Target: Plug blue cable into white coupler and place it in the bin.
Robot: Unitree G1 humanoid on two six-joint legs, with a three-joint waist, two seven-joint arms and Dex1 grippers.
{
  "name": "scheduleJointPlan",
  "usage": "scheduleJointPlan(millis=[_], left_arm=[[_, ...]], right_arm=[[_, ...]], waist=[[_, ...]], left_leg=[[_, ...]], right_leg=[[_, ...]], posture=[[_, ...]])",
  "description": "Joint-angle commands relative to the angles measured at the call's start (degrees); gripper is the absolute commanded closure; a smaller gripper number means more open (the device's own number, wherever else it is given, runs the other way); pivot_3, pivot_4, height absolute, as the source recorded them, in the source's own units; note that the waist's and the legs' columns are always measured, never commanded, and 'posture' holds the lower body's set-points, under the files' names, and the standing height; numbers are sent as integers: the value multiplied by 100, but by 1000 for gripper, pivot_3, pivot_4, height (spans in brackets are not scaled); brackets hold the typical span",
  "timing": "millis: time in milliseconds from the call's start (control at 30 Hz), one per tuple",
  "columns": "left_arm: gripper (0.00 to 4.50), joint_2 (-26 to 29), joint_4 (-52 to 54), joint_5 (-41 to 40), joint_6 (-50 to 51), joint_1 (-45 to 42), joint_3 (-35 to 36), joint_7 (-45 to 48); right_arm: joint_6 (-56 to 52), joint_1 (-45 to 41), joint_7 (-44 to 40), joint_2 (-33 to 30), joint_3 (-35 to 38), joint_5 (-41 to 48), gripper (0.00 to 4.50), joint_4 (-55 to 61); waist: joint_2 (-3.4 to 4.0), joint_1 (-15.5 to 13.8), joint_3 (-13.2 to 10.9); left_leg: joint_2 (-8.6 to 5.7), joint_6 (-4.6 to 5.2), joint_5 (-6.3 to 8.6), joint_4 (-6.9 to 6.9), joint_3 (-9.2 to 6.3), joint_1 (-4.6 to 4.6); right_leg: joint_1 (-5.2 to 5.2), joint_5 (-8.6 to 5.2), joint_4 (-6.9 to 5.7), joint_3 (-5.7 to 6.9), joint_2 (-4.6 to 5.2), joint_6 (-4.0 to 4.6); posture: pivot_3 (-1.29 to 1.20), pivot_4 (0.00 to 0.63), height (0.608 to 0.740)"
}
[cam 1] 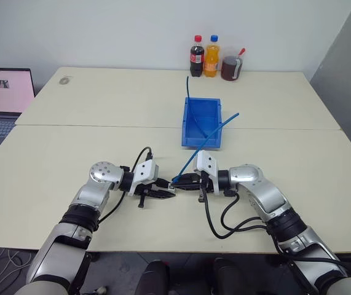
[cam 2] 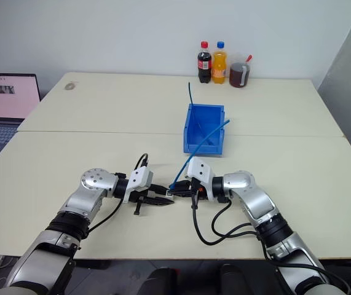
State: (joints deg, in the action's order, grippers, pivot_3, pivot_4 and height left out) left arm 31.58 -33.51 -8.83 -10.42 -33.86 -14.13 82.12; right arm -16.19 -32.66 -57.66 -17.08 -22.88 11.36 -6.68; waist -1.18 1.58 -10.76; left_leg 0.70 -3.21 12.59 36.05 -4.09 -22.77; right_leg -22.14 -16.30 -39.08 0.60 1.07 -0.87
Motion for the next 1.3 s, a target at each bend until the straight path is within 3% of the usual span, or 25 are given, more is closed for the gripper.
scheduleJointPlan(millis=[33, 400, 867, 900, 1100, 1200, 1300], left_arm=[[3713, 25, -4, 202, 77, 128, -76, -41], [3713, 81, 43, 206, 88, 151, 3, -108], [3713, 146, 488, 157, 156, 456, 101, -274], [3015, 148, 524, 108, 188, 466, 122, -261], [1976, 133, 1412, -406, 1026, 526, 580, -687], [1366, 181, 2566, -1004, 2107, 663, 1196, -1369], [739, 174, 3718, -1475, 3016, 803, 1672, -2092]], right_arm=[[141, -120, -99, -128, -231, -405, 4358, -193], [-31, -610, -336, 103, -500, -617, 4358, -671], [-392, -292, -386, 144, -421, -600, 4358, -769], [-425, -293, -354, 141, -356, -570, 4358, -747], [-1670, -328, 31, 159, 680, 364, 4358, 249], [-2919, -636, 603, 257, 1567, 1104, 4358, 856], [-3915, -1241, 1258, 461, 2388, 1644, 4358, 723]], waist=[[2, 2, 1], [12, 12, 12], [30, 23, 61], [30, 23, 62], [29, 20, 56], [19, 15, 31], [18, 41, 19]], left_leg=[[0, 0, 0, 0, 0, 1], [4, 3, -2, -1, 0, 16], [3, 3, -2, -5, 6, 22], [3, 3, -2, -5, 5, 22], [4, 3, -2, -5, 2, 13], [4, 3, -2, 0, -8, -17], [14, 3, -2, -3, -22, -23]], right_leg=[[0, 0, 0, -1, 0, 0], [8, 1, -6, -1, -4, 2], [14, 1, 0, -8, -3, 2], [14, 1, 0, -8, -3, 2], [9, 1, 0, -6, -3, 2], [-14, 3, 0, -3, 0, 6], [-17, 17, 1, -7, 9, 30]], posture=[[0, 150, 740], [0, 150, 740], [0, 150, 740], [0, 150, 740], [0, 150, 740], [0, 150, 740], [0, 150, 740]])
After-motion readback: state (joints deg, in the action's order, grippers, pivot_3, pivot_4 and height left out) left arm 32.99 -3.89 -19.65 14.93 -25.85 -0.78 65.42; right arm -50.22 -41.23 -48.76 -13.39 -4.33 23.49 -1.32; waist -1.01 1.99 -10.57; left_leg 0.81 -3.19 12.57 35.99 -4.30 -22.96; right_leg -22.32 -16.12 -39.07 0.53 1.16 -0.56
